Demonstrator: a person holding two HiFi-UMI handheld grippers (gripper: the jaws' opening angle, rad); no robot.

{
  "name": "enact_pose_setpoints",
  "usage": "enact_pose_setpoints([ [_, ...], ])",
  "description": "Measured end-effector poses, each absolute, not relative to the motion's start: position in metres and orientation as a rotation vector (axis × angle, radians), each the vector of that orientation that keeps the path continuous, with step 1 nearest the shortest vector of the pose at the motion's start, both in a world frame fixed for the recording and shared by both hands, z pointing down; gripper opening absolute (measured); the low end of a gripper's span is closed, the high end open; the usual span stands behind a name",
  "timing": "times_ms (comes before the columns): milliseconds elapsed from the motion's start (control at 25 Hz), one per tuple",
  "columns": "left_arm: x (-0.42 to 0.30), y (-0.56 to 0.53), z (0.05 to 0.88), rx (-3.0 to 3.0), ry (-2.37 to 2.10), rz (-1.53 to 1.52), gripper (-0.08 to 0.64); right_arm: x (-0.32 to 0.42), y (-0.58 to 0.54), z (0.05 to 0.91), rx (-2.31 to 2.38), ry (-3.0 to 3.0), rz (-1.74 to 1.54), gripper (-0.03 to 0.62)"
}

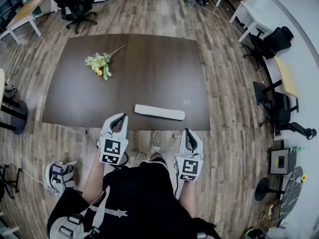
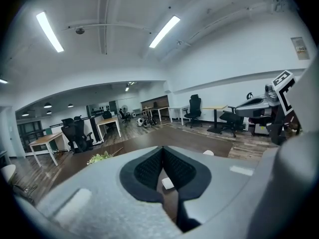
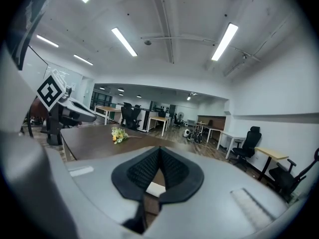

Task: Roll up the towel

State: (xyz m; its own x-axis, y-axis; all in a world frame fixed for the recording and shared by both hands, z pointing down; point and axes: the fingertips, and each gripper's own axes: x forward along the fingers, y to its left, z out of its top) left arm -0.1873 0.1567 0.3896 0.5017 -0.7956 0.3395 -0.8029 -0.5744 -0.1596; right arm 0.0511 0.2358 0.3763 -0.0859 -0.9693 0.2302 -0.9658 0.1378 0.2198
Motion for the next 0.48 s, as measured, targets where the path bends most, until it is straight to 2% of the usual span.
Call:
enact_pose_setpoints([
  [480, -0.1874, 0.1543, 0.3886, 2.713, -1.417, 0.601, 0.011, 0.0465, 0.2292, 0.3720, 1.849, -2.091, -0.027, 0.005],
])
